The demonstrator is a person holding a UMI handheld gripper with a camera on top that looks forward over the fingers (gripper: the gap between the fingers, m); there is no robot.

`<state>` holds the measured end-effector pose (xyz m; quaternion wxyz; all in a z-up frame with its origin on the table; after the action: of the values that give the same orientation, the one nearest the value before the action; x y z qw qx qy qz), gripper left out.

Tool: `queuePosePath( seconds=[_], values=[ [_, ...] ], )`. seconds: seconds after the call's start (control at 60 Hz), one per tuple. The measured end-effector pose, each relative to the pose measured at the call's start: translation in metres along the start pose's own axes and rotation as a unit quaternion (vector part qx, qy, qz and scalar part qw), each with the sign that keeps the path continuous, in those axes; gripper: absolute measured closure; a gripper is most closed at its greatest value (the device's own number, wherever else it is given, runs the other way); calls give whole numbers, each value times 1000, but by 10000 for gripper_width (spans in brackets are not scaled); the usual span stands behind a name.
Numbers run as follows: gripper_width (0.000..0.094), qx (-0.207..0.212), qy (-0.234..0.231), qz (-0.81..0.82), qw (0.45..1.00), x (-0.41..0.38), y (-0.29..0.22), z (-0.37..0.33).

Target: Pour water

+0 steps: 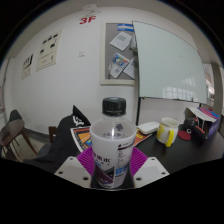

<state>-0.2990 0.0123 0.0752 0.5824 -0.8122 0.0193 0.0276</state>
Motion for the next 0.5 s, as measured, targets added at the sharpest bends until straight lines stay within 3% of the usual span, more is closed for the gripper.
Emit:
queuePosePath(
  seconds=[0.133,0.267,0.417,0.5],
  values=[
    [532,5,-30,-12,999,-9,-17,-8],
    [531,47,-65,-3,997,-16,-70,-19],
    [530,87,-153,137,975,-14,-148,-20],
    [530,100,-229,260,933,-5,-193,-15]
  ],
)
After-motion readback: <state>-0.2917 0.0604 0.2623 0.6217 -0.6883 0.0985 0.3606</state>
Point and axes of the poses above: the point between the fingertips, and its own axes, seen from behind it with the camera up: x to the right, y down, z forward, the way the camera looks, the point moved 6 cm from there along -z, backward, against the way the camera looks, and after that the axes turned 5 degrees about z, right-handed, at the moved point
